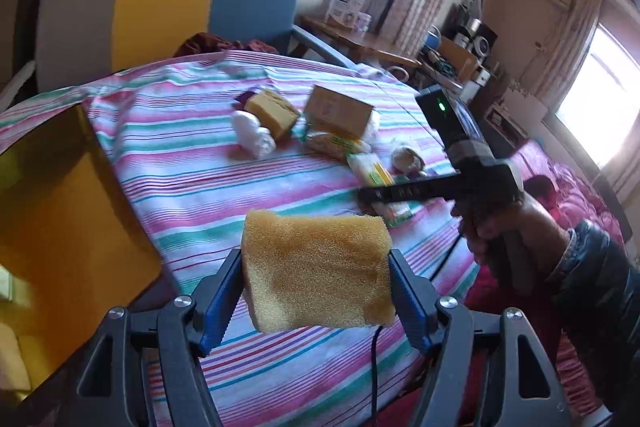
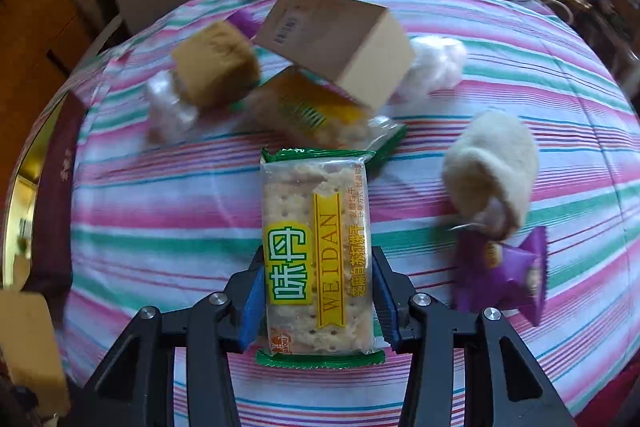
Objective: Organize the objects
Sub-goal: 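Carry the second sponge into the tray and open the left gripper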
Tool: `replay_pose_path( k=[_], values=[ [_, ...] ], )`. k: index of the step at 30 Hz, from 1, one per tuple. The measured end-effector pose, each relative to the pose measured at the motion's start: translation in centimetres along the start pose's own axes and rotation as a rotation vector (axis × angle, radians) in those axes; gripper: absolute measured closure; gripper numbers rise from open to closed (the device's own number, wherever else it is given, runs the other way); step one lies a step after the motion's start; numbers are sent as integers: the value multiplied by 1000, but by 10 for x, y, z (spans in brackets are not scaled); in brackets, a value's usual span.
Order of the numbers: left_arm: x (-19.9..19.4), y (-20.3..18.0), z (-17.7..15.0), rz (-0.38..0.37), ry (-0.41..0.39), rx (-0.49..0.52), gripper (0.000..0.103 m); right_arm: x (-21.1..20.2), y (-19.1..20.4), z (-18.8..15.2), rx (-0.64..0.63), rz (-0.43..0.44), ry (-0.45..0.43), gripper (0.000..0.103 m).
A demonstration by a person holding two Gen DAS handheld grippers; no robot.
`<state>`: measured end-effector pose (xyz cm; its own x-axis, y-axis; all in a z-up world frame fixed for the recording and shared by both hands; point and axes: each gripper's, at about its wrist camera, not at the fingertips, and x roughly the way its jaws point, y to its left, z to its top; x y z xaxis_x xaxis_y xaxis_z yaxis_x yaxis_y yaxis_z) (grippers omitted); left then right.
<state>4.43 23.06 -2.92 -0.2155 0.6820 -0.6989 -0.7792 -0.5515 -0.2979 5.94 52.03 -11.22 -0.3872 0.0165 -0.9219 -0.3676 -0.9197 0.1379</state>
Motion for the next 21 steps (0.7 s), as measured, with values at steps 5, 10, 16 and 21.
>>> replay_pose_path(
  k=[5, 10, 16, 21],
  values=[
    [-17, 19, 4, 43, -32, -47, 32, 2, 7, -8, -63, 0, 23, 54],
    [-52, 64, 17, 148, -94, -114, 32, 0, 9, -12, -89, -22, 24, 54],
    [-92, 173, 33, 343, -115, -273, 32, -1, 13, -14, -119, -49, 20, 54],
    [-98, 259, 34, 445, -79, -411, 32, -4, 13, -18, -137, -61, 19, 55]
  ],
)
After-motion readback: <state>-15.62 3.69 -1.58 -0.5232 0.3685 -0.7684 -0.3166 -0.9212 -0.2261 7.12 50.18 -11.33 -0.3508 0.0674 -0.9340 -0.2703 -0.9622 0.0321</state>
